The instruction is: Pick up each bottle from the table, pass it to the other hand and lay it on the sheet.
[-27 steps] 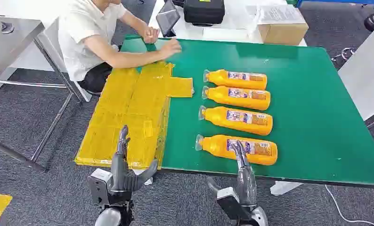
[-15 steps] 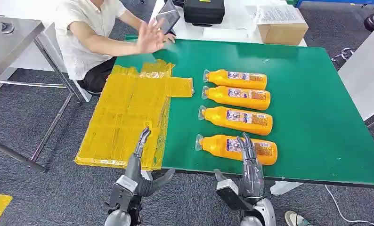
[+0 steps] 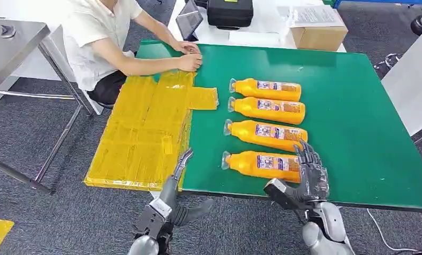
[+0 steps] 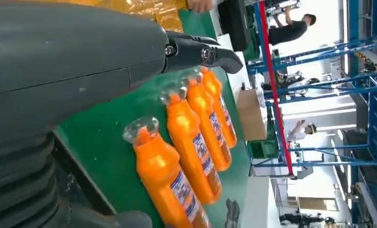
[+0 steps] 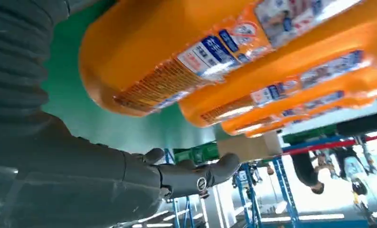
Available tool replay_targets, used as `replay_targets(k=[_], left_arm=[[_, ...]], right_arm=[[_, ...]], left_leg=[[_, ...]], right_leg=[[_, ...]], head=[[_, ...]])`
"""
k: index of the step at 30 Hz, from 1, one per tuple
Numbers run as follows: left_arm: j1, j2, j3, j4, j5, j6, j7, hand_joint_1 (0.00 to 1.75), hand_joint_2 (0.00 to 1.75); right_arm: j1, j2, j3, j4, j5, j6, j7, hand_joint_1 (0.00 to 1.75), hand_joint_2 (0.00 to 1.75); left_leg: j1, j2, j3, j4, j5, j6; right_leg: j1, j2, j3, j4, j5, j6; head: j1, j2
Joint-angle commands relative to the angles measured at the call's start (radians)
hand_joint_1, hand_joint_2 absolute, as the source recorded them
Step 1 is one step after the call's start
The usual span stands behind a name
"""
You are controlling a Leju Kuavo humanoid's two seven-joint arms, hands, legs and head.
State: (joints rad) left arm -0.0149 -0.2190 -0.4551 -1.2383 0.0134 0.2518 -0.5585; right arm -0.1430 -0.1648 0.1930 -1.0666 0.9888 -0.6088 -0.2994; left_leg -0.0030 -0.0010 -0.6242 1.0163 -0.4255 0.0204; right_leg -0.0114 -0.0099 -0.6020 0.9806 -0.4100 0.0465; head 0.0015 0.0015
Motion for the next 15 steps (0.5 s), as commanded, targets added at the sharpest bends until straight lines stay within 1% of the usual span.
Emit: replay_targets(k=[1,3,5,6,7,8,9,10,11,12,13,14,15], left_arm=[[-0.034,0.000,-0.019,0.065,0.009,-0.002,0.008,0.00,1.75],[-0.034,0.000,-0.019,0.065,0.009,-0.002,0.008,0.00,1.75],[-0.034,0.000,-0.019,0.065,0.009,-0.002,0.008,0.00,1.75],[-0.034,0.000,-0.019,0.065,0.009,-0.002,0.008,0.00,1.75],[-0.035,0.001,-0.019,0.064,0.010,-0.004,0.008,0.00,1.75],[-0.034,0.002,-0.020,0.062,0.010,-0.006,0.008,0.00,1.75],[-0.034,0.003,-0.021,0.059,0.010,-0.007,0.009,0.00,1.75],[-0.032,0.004,-0.022,0.054,0.008,-0.007,0.012,0.00,1.75],[-0.031,0.004,-0.022,0.052,0.008,-0.007,0.013,0.00,1.75],[-0.030,0.004,-0.022,0.049,0.007,-0.007,0.014,0.00,1.75],[-0.027,0.005,-0.022,0.041,0.006,-0.006,0.018,0.00,1.75],[-0.026,0.005,-0.022,0.040,0.005,-0.006,0.019,0.00,1.75],[-0.026,0.005,-0.024,0.040,0.005,-0.007,0.023,0.00,1.75]], right_arm=[[-0.096,-0.028,0.016,0.171,0.016,0.044,0.016,0.00,1.75],[-0.096,-0.028,0.016,0.171,0.016,0.044,0.016,0.00,1.75],[-0.096,-0.028,0.016,0.171,0.016,0.044,0.016,0.00,1.75],[-0.096,-0.028,0.016,0.171,0.016,0.044,0.016,0.00,1.75],[-0.098,-0.032,0.026,0.178,0.024,0.055,0.022,0.00,1.75],[-0.103,-0.034,0.035,0.186,0.029,0.072,0.026,0.00,1.75],[-0.107,-0.036,0.043,0.193,0.029,0.087,0.029,0.00,1.75],[-0.112,-0.036,0.052,0.203,0.026,0.104,0.031,0.00,1.75],[-0.112,-0.036,0.056,0.203,0.022,0.115,0.033,0.00,1.75],[-0.108,-0.034,0.059,0.202,0.022,0.115,0.034,0.00,1.75],[-0.104,-0.040,0.077,0.196,0.020,0.140,0.038,0.00,1.75],[-0.100,-0.041,0.082,0.194,0.019,0.147,0.040,0.00,1.75],[-0.093,-0.046,0.094,0.189,0.018,0.162,0.041,0.00,1.75]], left_leg=[[0.000,0.000,0.005,-0.001,-0.001,-0.001],[0.000,0.001,0.006,-0.001,-0.002,-0.001],[0.000,0.000,0.004,-0.001,-0.001,-0.001],[0.000,0.001,0.006,-0.002,-0.002,-0.001],[0.000,0.000,0.004,-0.001,-0.001,-0.001],[0.000,0.001,0.006,-0.001,-0.002,-0.001],[0.000,0.001,0.004,-0.001,-0.001,-0.001],[0.000,0.001,0.007,-0.002,-0.002,-0.001],[0.000,0.001,0.004,-0.001,-0.001,-0.001],[0.000,0.001,0.006,-0.001,-0.002,-0.001],[0.000,0.001,0.004,-0.001,-0.001,-0.001],[0.001,0.001,0.007,-0.002,-0.002,-0.002],[0.001,0.000,0.003,-0.001,-0.001,-0.001]], right_leg=[[0.000,0.001,0.005,-0.001,-0.001,-0.001],[0.000,0.002,0.006,-0.001,-0.001,-0.002],[0.000,0.001,0.003,-0.001,-0.001,-0.001],[0.000,0.002,0.006,-0.001,-0.001,-0.001],[0.000,0.001,0.003,-0.001,-0.001,-0.001],[0.000,0.002,0.006,-0.001,-0.002,-0.002],[0.000,0.002,0.004,-0.001,-0.001,-0.001],[0.000,0.002,0.006,-0.001,-0.002,-0.002],[0.000,0.001,0.004,-0.001,-0.001,-0.001],[0.000,0.002,0.006,-0.001,-0.002,-0.002],[0.000,0.002,0.004,-0.001,-0.001,-0.001],[0.000,0.002,0.007,-0.001,-0.001,-0.002],[0.001,0.001,0.004,-0.001,-0.001,-0.001]], head=[[0.000,0.000],[0.000,0.000],[0.000,0.000],[0.000,0.000],[0.000,0.000],[0.000,0.000],[0.000,0.000],[0.000,0.000],[0.000,0.000],[0.000,0.000],[0.000,0.000],[0.000,0.000],[0.000,0.000]])
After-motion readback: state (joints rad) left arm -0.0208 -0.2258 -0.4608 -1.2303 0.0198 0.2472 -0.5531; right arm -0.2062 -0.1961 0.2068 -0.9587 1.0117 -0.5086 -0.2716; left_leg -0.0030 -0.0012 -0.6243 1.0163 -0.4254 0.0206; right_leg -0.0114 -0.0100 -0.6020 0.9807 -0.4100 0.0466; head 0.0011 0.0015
